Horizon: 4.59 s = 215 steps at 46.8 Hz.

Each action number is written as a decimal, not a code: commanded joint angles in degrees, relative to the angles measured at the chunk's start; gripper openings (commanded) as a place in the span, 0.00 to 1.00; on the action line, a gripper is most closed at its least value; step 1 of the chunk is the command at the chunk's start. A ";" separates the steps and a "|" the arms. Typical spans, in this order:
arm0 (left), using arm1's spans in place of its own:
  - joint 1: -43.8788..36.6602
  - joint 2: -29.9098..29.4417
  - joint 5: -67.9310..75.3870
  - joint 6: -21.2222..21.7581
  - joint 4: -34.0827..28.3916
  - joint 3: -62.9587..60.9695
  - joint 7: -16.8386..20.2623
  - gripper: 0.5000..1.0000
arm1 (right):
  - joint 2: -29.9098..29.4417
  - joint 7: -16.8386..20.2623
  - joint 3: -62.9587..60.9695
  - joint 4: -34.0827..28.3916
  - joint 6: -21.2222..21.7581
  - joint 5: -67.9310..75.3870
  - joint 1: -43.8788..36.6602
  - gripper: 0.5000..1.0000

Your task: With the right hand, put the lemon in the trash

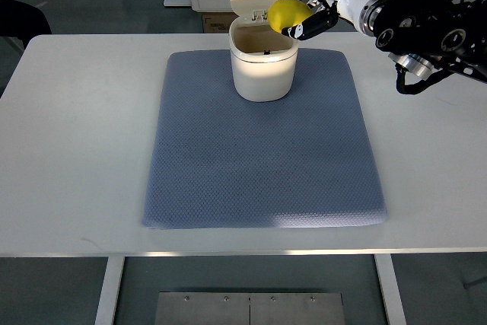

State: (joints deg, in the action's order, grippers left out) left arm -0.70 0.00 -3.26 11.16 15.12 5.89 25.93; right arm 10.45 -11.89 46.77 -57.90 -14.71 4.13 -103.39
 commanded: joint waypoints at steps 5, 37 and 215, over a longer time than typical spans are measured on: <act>0.00 0.00 0.01 0.00 0.00 0.00 0.00 1.00 | -3.33 1.61 0.16 5.33 2.40 0.00 1.26 0.00; 0.00 0.00 0.01 0.00 0.00 0.00 0.00 1.00 | -10.45 6.36 0.60 29.95 15.06 -0.96 9.61 0.00; 0.00 0.00 0.01 0.00 0.00 0.00 0.00 1.00 | 25.48 4.69 -21.71 -4.23 15.33 -2.81 9.51 1.00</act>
State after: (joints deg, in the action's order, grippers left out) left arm -0.71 0.00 -3.25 11.16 15.12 5.88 25.94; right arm 32.65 -7.15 27.39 -60.89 0.53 1.34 -95.57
